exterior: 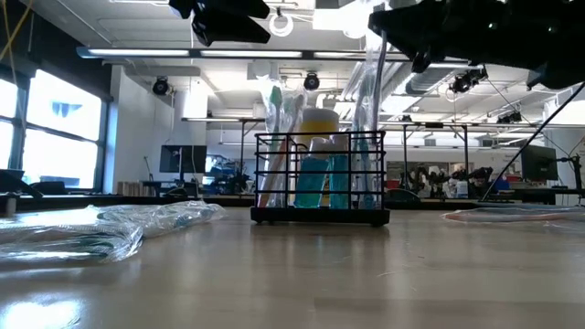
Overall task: Pick & Place toothbrushing station
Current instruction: Put the purple toothbrush into the wire organizer
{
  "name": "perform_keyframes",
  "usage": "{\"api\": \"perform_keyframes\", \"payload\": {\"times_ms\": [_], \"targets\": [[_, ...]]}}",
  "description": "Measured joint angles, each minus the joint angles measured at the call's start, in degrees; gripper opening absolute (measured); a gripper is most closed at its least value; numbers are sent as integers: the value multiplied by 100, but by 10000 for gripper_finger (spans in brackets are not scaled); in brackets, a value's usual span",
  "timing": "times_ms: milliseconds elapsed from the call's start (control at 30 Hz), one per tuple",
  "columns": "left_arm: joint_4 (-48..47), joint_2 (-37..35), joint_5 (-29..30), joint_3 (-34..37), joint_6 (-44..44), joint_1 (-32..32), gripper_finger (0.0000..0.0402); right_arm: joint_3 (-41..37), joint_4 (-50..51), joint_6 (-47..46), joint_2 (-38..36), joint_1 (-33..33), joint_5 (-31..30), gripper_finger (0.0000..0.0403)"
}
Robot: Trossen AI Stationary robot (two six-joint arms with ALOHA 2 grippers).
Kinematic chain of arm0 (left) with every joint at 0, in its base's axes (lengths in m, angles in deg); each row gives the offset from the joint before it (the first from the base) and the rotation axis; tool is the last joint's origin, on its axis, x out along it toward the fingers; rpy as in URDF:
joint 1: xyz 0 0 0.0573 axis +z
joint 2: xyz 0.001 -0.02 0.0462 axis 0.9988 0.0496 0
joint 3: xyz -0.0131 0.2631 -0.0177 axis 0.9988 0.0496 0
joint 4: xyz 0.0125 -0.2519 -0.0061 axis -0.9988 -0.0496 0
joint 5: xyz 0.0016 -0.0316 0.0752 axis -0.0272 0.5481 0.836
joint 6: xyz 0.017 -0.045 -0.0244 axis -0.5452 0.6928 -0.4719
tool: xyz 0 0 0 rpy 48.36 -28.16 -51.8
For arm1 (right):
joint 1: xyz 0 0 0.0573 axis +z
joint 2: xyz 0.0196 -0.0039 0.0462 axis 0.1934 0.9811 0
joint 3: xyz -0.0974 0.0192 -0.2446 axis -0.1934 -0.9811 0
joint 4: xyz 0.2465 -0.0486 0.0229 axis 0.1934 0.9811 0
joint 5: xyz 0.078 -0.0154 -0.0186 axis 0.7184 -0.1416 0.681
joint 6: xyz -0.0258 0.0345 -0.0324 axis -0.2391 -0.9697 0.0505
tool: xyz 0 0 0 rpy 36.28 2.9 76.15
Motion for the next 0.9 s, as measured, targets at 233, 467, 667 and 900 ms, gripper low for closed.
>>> {"api": "perform_keyframes", "payload": {"times_ms": [233, 467, 667, 900], "targets": [[1, 0, 0, 0, 18, 0, 257, 0, 71, -453, 140, -70, -14, 43], [-8, 0, -2, 0, 18, 0, 257, 4, 118, -813, 227, -4, -193, 43], [-44, 0, -6, 0, 20, 0, 257, 4, 180, -850, 424, 18, -360, 43], [-44, 0, -7, 0, 22, 0, 257, 7, -31, -1068, 803, -63, -457, 46]]}}
